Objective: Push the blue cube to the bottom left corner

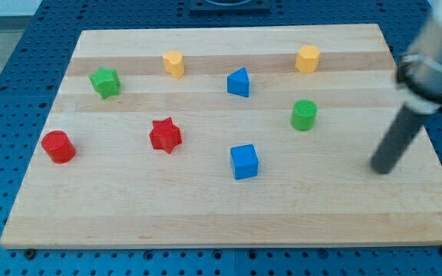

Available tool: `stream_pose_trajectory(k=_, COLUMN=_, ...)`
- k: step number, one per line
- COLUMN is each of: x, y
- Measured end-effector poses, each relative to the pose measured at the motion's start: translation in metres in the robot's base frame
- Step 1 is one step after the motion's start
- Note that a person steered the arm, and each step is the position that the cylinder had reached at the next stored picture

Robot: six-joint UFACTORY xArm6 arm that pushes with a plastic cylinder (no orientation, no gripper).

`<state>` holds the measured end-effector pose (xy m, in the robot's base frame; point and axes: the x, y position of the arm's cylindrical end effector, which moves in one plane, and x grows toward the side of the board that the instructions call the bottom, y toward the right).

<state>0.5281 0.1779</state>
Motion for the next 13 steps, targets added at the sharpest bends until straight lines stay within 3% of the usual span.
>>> stream_pose_trajectory(k=1, x=0.0, y=-0.065)
stream_pose_trajectory(k=3, x=-0.017, y=-0.107)
stream_pose_trajectory(k=6, x=0.025, y=-0.263)
stream_pose_trajectory(k=7, x=0.008, y=-0.248)
stream_pose_trajectory(k=8, x=-0.039, y=-0.226)
stream_pose_trajectory(k=9, x=-0.046, y=-0.242)
stream_pose_trajectory(k=11, x=0.048, y=-0.324)
stream_pose_trajectory(k=12, x=0.047, y=-0.331)
stream_pose_trajectory(k=13, x=0.016, y=-0.29)
